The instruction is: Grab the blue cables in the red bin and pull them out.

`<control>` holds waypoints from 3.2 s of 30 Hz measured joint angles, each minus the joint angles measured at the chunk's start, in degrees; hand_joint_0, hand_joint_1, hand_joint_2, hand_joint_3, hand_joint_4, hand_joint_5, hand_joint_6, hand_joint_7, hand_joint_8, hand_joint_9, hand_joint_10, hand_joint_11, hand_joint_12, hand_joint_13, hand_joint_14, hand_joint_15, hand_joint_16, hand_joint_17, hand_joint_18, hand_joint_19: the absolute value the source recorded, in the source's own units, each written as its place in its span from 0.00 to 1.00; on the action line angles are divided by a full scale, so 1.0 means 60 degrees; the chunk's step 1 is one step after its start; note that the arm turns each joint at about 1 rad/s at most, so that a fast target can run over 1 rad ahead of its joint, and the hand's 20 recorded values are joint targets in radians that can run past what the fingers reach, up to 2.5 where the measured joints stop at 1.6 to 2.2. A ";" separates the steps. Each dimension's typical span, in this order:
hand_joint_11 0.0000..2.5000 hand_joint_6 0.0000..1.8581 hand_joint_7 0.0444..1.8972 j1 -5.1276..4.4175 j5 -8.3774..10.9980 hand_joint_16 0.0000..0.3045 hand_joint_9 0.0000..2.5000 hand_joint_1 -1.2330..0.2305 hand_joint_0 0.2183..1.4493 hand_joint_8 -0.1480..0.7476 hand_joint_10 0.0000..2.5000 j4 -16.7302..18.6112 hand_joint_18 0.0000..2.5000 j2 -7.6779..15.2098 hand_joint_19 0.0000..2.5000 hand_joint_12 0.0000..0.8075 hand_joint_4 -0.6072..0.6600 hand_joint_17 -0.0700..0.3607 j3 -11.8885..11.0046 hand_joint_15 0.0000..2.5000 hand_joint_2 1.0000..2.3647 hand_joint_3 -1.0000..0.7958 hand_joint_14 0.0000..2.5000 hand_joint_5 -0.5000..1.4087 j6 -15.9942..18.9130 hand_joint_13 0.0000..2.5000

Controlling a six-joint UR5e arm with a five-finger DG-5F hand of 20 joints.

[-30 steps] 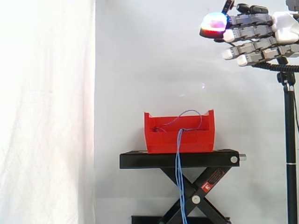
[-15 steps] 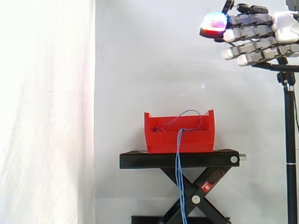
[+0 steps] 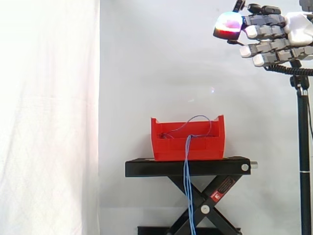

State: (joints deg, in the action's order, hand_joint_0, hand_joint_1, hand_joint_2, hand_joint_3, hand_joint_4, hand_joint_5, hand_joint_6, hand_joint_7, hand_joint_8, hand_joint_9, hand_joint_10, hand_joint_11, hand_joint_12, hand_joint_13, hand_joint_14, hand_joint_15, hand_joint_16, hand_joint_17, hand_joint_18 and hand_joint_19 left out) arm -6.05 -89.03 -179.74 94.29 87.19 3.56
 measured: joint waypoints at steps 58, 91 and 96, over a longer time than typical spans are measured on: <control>0.10 0.00 0.07 -0.0001 -0.0012 0.17 0.28 0.28 0.42 0.50 0.00 -0.0028 0.16 0.0002 0.10 0.46 0.65 0.43 0.0000 0.08 0.00 0.00 0.00 0.45 0.0000 0.20; 0.00 0.00 0.02 -0.0032 -0.0068 0.18 0.00 0.29 0.36 0.33 0.00 -0.0424 0.00 0.0003 0.02 0.43 0.55 0.44 0.0000 0.01 0.00 0.00 0.00 0.31 -0.1919 0.00; 0.00 0.00 0.01 -0.0032 -0.0048 0.17 0.00 0.29 0.36 0.22 0.00 -0.0434 0.00 0.0001 0.02 0.39 0.51 0.44 0.0002 0.00 0.00 0.00 0.00 0.29 -0.2389 0.00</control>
State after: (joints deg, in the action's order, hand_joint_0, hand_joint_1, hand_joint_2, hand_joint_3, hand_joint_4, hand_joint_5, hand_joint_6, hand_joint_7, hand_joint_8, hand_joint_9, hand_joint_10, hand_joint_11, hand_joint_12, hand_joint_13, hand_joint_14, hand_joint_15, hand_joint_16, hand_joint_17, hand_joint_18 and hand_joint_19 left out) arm -6.24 -89.32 -182.34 94.29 87.20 -10.77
